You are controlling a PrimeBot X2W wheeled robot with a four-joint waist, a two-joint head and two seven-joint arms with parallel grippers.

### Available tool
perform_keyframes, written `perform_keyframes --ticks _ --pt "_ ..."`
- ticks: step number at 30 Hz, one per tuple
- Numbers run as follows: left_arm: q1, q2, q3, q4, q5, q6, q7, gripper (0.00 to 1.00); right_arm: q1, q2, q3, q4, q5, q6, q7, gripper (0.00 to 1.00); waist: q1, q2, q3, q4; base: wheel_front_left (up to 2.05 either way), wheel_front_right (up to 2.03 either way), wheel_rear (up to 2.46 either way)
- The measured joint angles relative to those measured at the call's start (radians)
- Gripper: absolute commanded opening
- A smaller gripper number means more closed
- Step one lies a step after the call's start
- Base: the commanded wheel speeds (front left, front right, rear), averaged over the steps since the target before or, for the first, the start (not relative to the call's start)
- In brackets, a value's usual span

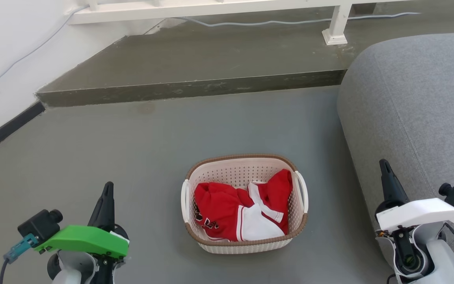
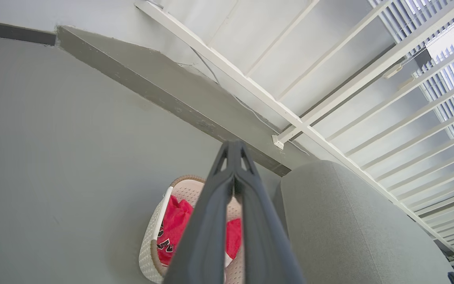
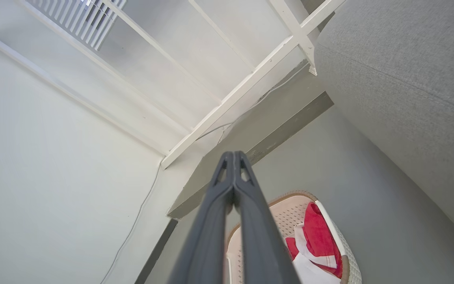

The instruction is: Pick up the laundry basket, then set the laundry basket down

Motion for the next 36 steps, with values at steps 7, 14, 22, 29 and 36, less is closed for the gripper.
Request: perform_keyframes --ticks 7,14,22,29,36 --pt "0.0 0.0 0.018 0.0 -0.078 0.0 0.021 0.0 0.0 0.001 -0.017 -0.001 0.084 0.0 0.026 0.0 0.0 0.0 -0.005 0.001 0.0 0.0 0.0" --pt "0.0 0.001 0.038 0.0 -0.151 0.0 0.045 0.0 0.0 0.002 -0.036 -0.002 0.16 0.0 0.047 0.0 0.0 0.0 -0.009 0.002 0.0 0.0 0.0" --pt "0.0 0.001 0.057 0.0 -0.235 -0.003 0.07 0.0 0.0 0.004 -0.054 -0.005 0.249 0.001 0.075 0.0 0.0 0.0 -0.014 0.002 0.0 0.0 0.0" --pt "0.0 0.001 0.074 0.001 -0.306 -0.003 0.089 0.0 0.0 0.006 -0.073 -0.006 0.323 0.001 0.096 0.0 0.0 0.0 -0.019 0.003 0.0 0.0 0.0" --pt "0.0 0.002 0.093 0.001 -0.375 -0.004 0.109 0.0 0.0 0.007 -0.088 -0.007 0.396 0.001 0.118 0.0 0.0 0.0 -0.023 0.004 0.0 0.0 0.0"
